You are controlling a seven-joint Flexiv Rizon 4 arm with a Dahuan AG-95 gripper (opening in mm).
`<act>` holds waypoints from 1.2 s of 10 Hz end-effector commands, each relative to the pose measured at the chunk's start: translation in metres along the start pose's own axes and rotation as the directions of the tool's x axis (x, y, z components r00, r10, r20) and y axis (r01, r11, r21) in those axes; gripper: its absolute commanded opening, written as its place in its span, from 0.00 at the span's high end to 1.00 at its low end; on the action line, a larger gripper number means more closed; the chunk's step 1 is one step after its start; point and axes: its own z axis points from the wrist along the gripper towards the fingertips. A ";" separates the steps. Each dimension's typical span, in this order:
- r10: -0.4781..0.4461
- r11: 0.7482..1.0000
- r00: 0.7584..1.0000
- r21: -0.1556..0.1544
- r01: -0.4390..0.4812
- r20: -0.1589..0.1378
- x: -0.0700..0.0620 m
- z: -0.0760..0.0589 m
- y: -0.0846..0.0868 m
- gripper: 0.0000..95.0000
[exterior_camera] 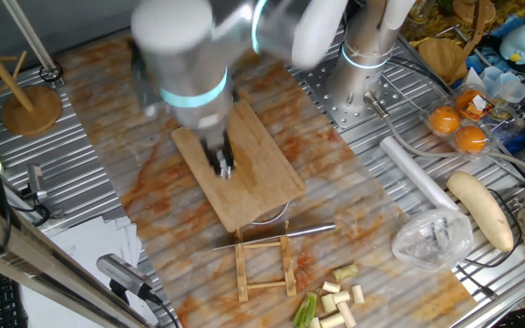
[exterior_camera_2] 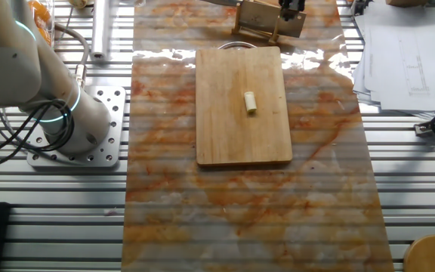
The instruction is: Chop the scallions
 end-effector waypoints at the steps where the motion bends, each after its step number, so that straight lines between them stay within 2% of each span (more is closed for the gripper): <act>1: -0.022 1.000 1.000 0.006 0.022 -0.015 0.009 -0.013 -0.016 1.00; 3: -0.019 1.000 1.000 0.005 0.019 -0.015 0.008 -0.012 -0.014 1.00; 4: -0.011 1.000 1.000 0.003 0.011 -0.012 0.007 -0.010 -0.008 1.00; 7: 0.015 1.000 1.000 0.000 -0.015 0.004 0.000 0.012 0.037 1.00; 8: 0.018 1.000 1.000 -0.004 -0.018 0.011 -0.004 0.020 0.045 1.00; 9: 0.017 1.000 1.000 -0.003 -0.017 0.011 -0.006 0.025 0.050 1.00; 11: -0.033 0.999 0.999 0.019 0.033 0.021 -0.006 0.025 0.050 1.00; 12: -0.067 0.998 0.997 0.019 0.066 0.024 -0.006 0.025 0.050 1.00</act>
